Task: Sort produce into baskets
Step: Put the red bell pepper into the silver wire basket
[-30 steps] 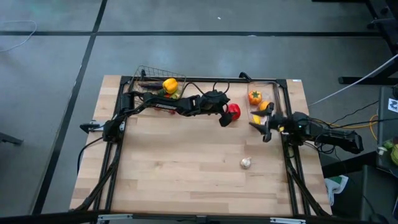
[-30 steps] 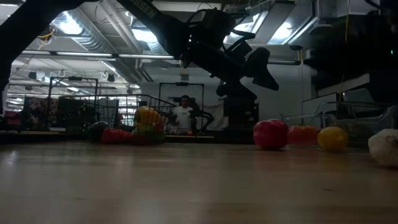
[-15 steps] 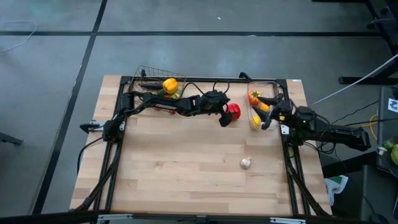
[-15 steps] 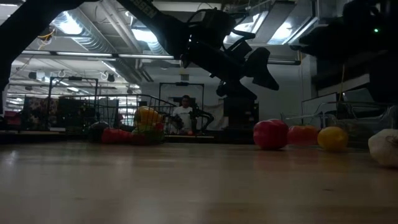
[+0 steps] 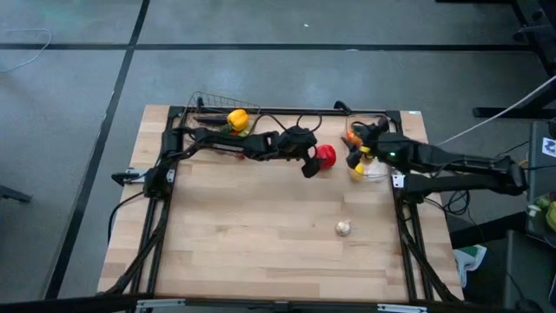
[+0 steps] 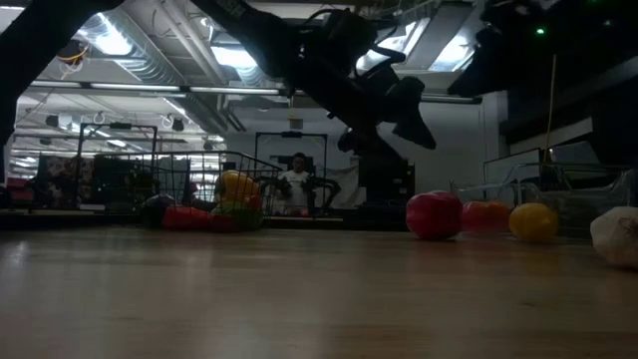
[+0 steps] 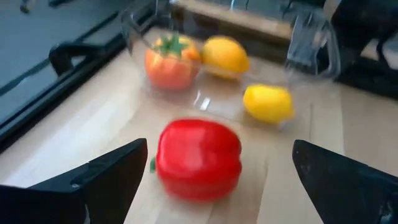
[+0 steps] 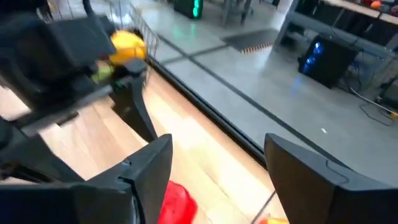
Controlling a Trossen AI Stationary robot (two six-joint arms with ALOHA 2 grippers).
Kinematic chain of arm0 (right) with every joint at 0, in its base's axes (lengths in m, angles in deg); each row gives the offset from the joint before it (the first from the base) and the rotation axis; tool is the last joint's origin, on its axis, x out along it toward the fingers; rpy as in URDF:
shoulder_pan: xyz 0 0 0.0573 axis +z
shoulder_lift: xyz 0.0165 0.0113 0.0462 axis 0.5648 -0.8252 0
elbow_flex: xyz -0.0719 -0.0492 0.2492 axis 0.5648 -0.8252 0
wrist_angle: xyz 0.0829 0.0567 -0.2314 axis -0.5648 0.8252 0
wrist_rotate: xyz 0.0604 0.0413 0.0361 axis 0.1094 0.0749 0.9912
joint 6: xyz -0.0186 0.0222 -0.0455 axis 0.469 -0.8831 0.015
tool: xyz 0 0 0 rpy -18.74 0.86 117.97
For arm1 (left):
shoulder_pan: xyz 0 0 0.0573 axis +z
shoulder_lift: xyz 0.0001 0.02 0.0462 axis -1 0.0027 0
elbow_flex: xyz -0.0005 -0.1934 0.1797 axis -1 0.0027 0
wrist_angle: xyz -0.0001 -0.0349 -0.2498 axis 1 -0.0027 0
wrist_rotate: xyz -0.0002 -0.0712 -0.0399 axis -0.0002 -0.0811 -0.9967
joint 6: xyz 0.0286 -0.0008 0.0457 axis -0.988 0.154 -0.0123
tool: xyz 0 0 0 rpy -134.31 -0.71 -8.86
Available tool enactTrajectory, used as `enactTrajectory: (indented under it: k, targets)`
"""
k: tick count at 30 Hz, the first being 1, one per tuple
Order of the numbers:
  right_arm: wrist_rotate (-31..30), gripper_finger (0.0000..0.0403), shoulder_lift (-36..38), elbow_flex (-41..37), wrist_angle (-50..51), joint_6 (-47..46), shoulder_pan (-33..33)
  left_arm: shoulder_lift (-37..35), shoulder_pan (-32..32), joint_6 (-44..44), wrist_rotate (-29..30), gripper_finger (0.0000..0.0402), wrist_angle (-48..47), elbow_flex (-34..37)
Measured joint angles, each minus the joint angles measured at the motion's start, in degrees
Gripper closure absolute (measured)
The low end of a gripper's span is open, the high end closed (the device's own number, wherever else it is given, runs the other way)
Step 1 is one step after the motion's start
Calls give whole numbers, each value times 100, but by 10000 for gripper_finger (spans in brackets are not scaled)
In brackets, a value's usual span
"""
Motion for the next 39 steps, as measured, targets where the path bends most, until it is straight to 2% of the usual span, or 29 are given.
enactTrajectory:
  k: [7,15,27,39]
  targets:
    - [79,150,-1007,385,603,44,-461,-146,-38,-254,2,4,-712,-2]
    - [947,150,-1952,395,692,416,-1197,-152,-83,-273,2,4,-1142,-2]
    - [1040,150,-2814,400,691,652,-1228,-152,-83,-263,0,4,-1221,0]
    - [1040,150,-3077,400,696,752,-1224,-152,-83,-250,0,4,-1216,2]
